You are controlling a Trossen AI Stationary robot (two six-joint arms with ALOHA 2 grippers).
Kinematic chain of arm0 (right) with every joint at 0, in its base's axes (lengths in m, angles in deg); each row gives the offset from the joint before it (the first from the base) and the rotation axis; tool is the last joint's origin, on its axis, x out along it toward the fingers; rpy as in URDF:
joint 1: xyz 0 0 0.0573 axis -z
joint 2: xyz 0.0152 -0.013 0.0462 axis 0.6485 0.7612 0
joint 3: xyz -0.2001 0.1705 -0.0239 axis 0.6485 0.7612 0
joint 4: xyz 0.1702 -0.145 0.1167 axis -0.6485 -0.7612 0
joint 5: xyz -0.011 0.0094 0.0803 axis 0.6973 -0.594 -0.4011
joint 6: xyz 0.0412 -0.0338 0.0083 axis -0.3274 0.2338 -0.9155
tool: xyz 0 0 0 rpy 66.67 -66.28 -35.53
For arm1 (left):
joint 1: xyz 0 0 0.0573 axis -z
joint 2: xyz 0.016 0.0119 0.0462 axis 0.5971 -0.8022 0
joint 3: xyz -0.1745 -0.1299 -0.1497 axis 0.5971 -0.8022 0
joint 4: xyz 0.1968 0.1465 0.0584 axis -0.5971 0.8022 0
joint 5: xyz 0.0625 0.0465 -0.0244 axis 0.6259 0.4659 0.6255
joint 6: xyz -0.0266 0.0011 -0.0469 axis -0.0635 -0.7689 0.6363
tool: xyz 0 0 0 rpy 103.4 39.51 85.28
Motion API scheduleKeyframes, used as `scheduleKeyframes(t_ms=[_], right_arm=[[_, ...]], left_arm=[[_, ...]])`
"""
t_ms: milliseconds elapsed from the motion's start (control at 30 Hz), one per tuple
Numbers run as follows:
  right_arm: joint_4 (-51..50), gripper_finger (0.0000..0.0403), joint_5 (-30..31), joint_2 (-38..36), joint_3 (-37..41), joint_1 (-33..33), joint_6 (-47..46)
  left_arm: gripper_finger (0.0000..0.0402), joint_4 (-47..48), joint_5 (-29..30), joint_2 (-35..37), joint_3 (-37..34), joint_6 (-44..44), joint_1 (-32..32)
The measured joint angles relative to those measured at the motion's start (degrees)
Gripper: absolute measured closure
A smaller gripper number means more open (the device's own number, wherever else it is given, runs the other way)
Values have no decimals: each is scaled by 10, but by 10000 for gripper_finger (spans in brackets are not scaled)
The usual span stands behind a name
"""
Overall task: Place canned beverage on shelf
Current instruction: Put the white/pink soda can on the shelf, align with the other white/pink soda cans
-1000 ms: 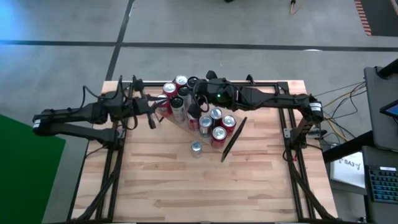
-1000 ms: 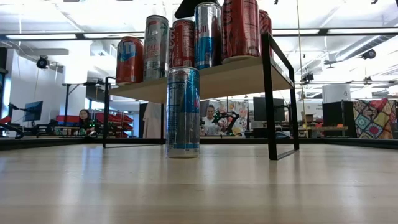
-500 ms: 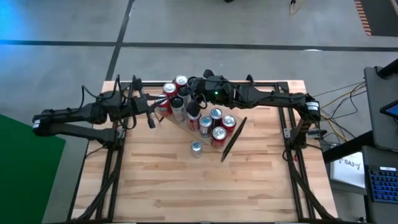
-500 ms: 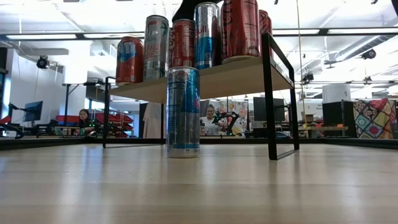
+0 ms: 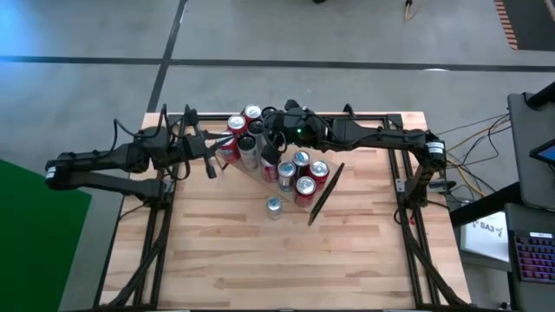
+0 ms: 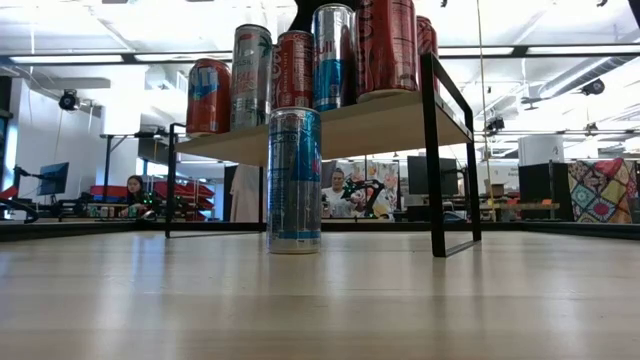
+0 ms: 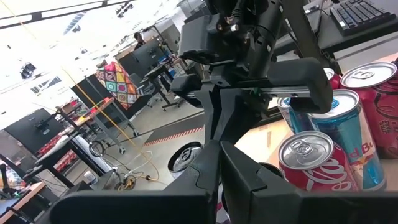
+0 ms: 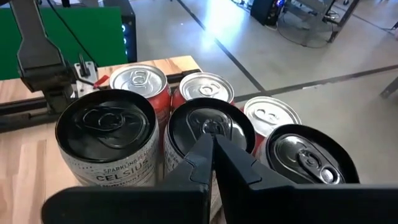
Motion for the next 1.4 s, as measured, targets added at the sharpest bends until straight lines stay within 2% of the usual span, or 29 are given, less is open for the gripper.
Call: scheduleKeyframes(t_ms=[833, 1400], right_arm=[[-16, 394, 5, -5, -3, 0, 11], [20, 394, 0, 3, 0, -2, 25]], left_arm=[[402, 1, 0, 0, 0, -1, 0], [402, 1, 0, 0, 0, -1, 0]])
